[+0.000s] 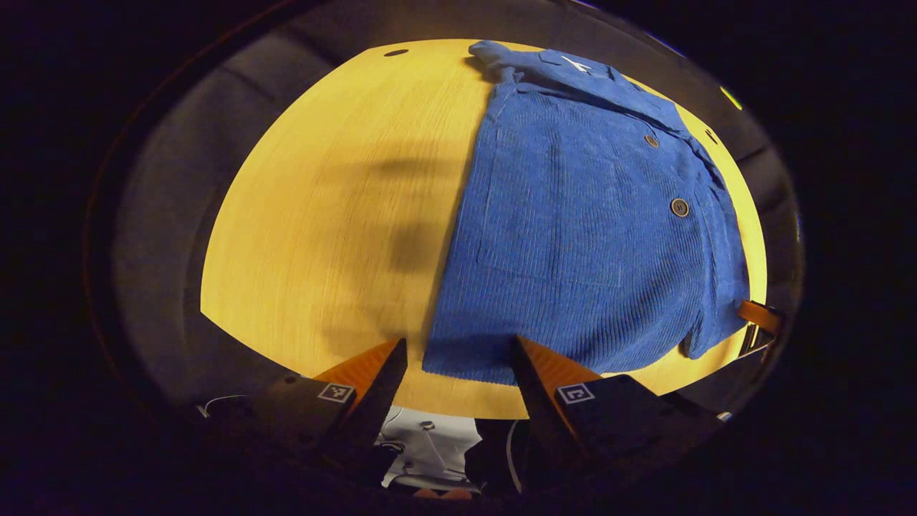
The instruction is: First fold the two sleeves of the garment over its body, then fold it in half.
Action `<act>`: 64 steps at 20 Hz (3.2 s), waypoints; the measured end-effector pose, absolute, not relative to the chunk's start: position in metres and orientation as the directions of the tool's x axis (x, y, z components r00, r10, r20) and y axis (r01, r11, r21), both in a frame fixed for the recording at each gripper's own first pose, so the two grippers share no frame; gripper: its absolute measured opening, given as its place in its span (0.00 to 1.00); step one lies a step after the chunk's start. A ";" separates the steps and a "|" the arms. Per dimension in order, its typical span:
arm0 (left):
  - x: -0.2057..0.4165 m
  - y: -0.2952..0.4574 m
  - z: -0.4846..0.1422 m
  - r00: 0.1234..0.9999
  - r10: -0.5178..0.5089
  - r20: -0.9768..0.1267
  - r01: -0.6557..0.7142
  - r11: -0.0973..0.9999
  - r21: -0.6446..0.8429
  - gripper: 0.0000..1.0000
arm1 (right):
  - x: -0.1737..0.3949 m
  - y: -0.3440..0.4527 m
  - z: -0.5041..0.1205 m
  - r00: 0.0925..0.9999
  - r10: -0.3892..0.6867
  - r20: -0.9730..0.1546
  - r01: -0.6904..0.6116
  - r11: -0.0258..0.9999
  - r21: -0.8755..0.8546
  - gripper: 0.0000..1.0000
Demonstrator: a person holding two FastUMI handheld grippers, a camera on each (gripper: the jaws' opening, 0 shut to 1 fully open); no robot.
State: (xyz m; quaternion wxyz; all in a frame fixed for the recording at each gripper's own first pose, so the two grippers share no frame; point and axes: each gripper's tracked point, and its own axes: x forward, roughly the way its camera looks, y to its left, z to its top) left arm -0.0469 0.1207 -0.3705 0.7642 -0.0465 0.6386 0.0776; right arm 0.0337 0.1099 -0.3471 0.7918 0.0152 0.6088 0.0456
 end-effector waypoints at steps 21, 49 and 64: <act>0.034 0.115 -0.252 0.368 -0.200 -0.908 0.010 0.977 -0.211 0.00 | 0.109 0.166 -0.216 0.429 0.220 -0.876 0.026 0.966 0.255 0.09; 0.463 0.188 -0.263 0.602 0.145 -0.785 -0.204 0.979 0.024 0.82 | 0.557 0.218 -0.282 0.619 0.359 -0.698 0.195 0.791 0.580 0.55; 0.295 0.116 -0.103 0.863 0.002 -0.505 0.022 0.999 0.043 0.82 | 0.362 0.211 -0.046 0.919 0.143 -0.367 -0.069 0.976 0.206 0.97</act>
